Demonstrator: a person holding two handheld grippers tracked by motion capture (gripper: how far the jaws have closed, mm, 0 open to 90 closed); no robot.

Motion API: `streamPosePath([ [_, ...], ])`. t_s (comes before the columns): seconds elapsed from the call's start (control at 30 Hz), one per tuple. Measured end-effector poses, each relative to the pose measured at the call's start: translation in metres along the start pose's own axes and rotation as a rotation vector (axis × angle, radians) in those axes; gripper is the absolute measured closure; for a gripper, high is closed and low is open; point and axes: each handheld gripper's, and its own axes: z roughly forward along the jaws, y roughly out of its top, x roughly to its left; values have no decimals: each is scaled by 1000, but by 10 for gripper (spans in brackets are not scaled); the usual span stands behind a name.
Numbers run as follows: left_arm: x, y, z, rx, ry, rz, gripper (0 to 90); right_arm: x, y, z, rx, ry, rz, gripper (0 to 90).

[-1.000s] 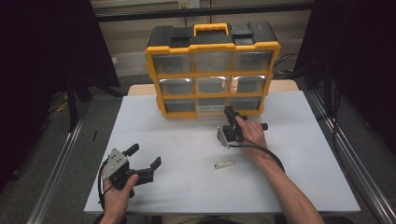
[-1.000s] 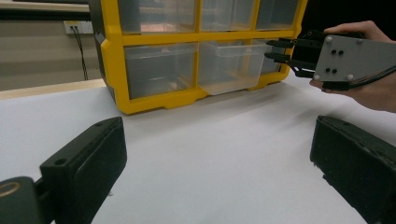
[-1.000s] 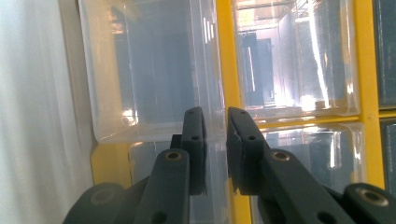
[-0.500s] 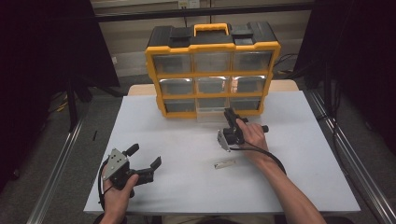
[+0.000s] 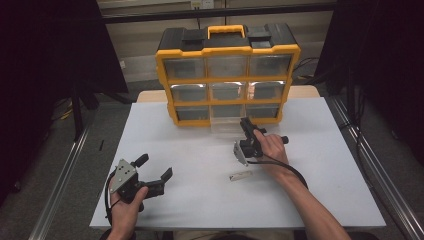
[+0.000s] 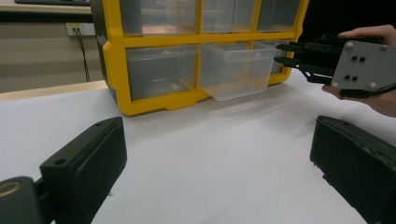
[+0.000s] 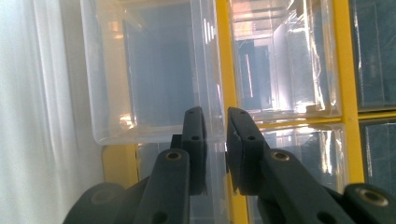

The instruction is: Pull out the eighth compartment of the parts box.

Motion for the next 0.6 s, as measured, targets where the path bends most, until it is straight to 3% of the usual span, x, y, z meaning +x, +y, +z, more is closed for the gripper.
streamPosePath([
  [0.6, 0, 0, 1, 10, -4, 6, 39, -1, 2, -7, -19, 1, -11, 788],
])
